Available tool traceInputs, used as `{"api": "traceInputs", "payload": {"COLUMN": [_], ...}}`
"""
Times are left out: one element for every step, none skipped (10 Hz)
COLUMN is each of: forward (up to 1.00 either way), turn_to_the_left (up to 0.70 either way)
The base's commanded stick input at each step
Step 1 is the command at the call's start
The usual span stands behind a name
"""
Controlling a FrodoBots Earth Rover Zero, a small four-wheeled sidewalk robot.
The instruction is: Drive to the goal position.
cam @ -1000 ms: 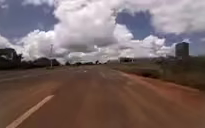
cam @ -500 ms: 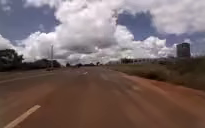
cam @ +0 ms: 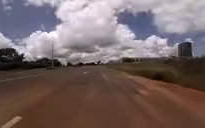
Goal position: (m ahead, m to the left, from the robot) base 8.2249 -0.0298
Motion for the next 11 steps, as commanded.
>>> {"api": "traceInputs", "payload": {"forward": [1.00, 1.00, 1.00, 1.00, 1.00, 1.00, 1.00, 1.00, 1.00, 1.00, 1.00], "turn_to_the_left": [0.00, 0.00, 0.00, 0.00, 0.00, 0.00, 0.00, 0.00, 0.00, 0.00, 0.00]}}
